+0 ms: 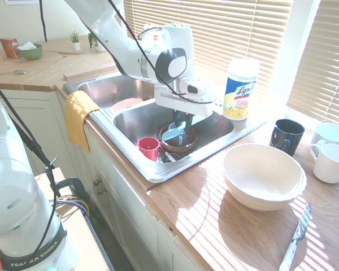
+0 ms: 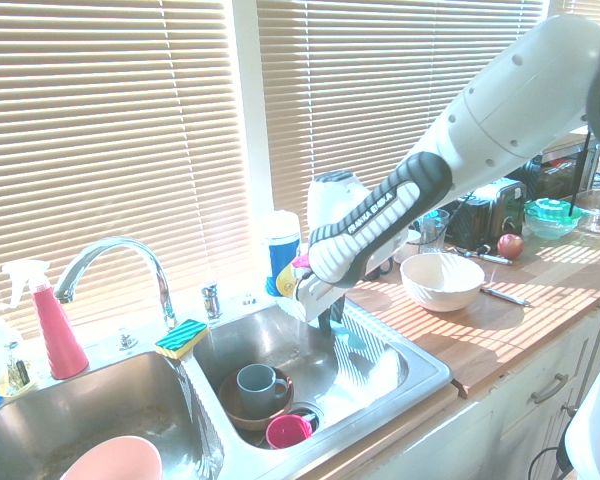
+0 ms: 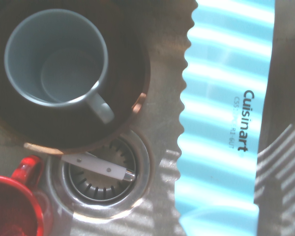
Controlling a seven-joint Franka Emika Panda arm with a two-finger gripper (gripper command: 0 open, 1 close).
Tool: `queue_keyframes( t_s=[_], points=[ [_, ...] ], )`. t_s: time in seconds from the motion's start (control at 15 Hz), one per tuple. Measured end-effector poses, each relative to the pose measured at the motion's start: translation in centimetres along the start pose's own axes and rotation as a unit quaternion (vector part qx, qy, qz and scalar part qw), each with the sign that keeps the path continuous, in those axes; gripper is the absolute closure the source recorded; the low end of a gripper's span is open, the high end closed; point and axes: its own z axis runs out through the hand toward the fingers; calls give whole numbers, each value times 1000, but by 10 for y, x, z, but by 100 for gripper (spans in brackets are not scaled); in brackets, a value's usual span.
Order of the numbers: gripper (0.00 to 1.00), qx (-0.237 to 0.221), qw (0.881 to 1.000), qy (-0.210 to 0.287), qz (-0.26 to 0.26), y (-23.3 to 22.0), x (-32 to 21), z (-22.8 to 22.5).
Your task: Put the knife into the sink
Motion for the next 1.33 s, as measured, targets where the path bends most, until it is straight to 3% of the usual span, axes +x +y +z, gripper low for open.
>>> queue_keyframes(
  t_s=[1.0, 1.07, 1.33],
  points=[
    [100, -45, 997, -58, 2, -21, -17, 129],
    [0, -46, 997, -61, 3, -22, -17, 133],
    [0, -46, 996, -70, 10, -28, -20, 137]
  ],
)
